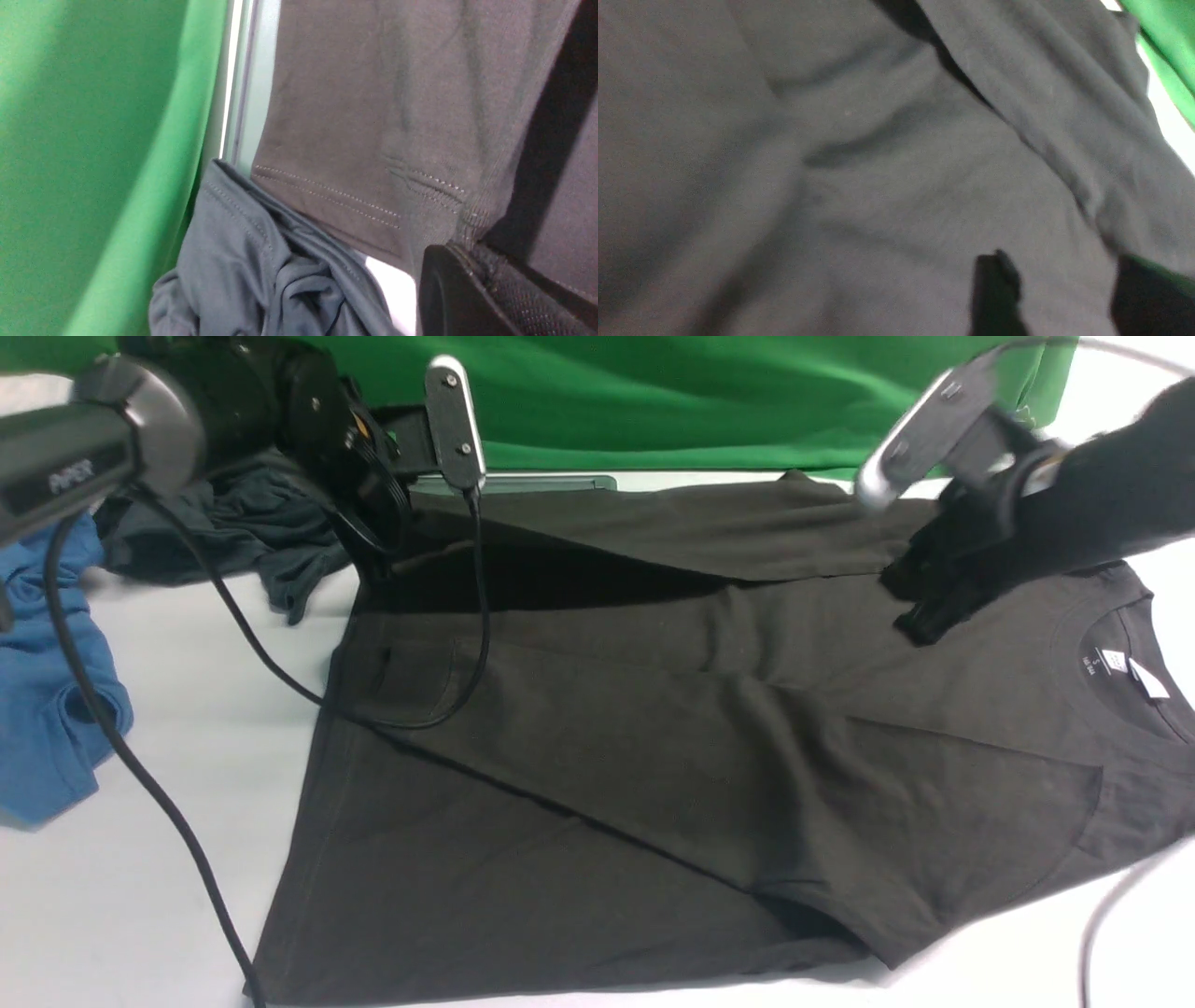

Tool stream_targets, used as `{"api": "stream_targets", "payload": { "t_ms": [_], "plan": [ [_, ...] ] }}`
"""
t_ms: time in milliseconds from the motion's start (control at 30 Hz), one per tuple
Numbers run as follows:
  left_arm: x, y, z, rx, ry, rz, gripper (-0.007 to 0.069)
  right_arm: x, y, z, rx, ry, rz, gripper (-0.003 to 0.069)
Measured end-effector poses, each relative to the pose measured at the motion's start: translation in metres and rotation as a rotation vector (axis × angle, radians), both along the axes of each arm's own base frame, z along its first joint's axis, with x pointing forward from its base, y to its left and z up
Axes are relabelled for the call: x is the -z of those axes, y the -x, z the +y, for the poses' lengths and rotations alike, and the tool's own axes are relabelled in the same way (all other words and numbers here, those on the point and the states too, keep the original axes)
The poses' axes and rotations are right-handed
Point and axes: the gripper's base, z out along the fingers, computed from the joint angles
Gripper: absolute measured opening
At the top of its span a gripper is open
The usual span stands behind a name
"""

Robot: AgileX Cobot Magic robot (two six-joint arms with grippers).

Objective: Fold a long-sleeved shirt on a white desktop.
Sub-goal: 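Fold the left side of the dark shirt inward over its body with the left gripper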

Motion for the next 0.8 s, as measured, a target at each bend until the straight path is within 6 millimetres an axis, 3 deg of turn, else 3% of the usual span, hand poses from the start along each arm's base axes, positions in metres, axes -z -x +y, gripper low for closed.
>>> {"api": "stream_targets", "payload": {
  "t_ms": [100,200,400,633,800],
  "plan": [
    [-0.006,0.002,0.000,-0.003,0.007,-0.009,0.0024,0.027,-0.019,0.011,-0.082,0.032,-0.022,0.0496],
    [-0.009,0.003,-0.001,-0.005,0.012,-0.012,0.0024,0.049,-0.033,0.023,-0.122,0.053,-0.046,0.0554],
    [-0.011,0.003,-0.001,-0.007,0.023,-0.015,0.0024,0.075,-0.051,0.038,-0.164,0.078,-0.065,0.0555],
    [-0.011,0.003,-0.002,-0.045,0.061,-0.012,0.0024,0.083,-0.059,0.043,-0.177,0.097,-0.113,0.0552],
    [-0.011,0.003,-0.003,-0.059,0.088,-0.011,0.0024,0.094,-0.064,0.044,-0.183,0.113,-0.129,0.0503]
  ]
}}
